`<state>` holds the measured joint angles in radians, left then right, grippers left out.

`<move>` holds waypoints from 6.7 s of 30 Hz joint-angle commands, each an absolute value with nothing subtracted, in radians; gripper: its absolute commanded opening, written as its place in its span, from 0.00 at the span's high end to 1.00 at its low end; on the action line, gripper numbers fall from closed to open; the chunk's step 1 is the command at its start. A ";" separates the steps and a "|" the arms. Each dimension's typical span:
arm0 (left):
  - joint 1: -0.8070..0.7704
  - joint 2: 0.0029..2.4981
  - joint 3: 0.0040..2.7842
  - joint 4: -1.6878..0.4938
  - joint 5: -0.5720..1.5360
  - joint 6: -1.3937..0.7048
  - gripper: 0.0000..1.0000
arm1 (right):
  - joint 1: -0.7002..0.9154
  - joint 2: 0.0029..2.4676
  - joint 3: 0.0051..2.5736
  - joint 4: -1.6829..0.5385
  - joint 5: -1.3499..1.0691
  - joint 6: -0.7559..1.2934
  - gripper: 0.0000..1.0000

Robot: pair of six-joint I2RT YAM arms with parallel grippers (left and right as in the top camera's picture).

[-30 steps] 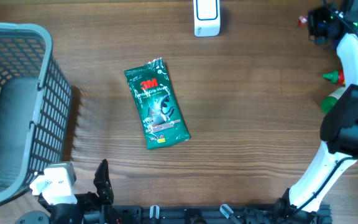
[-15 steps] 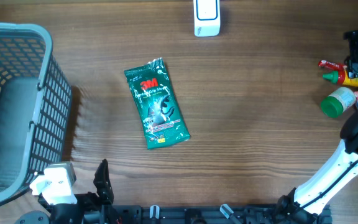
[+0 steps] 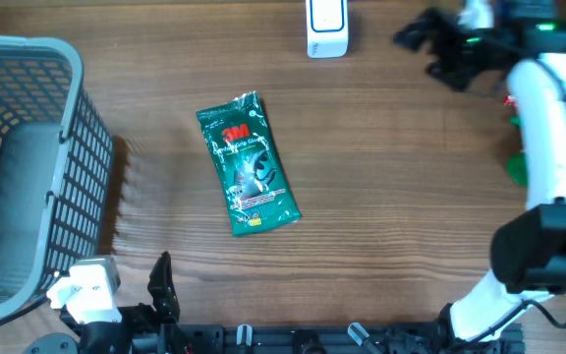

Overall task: Scan the item barcode
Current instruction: 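Move right gripper over green 3M gloves pack and grasp it, then lift gloves pack with right gripper and hold it before white scanner, then carry gloves pack to right table edge and release it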

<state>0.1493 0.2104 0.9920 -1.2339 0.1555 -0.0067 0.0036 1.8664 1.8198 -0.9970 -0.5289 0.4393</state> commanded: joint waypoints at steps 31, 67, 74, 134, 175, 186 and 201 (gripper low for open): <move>0.155 0.204 0.993 -1.231 0.167 -0.020 0.00 | 0.754 2.170 1.773 -0.892 -0.189 0.423 0.00; 0.155 0.204 0.993 -1.231 0.168 -0.020 0.00 | 0.734 2.251 1.818 -0.957 -0.542 0.263 0.95; 0.155 0.204 0.993 -1.231 0.167 -0.020 0.00 | 0.569 2.175 1.817 -1.104 -1.102 -0.171 0.95; 0.155 0.204 0.993 -1.231 0.168 -0.020 0.00 | 0.524 2.175 1.773 -1.188 -1.616 0.318 0.96; 0.155 0.204 0.993 -1.231 0.167 -0.020 0.00 | 0.522 1.747 1.772 -0.900 -0.059 0.138 0.95; 0.155 0.204 0.993 -1.231 0.167 -0.020 0.00 | 0.522 2.017 1.773 -0.344 0.027 -0.170 0.96; 0.155 0.204 0.993 -1.231 0.168 -0.020 0.00 | 0.340 2.248 1.831 0.314 -0.181 -0.212 0.96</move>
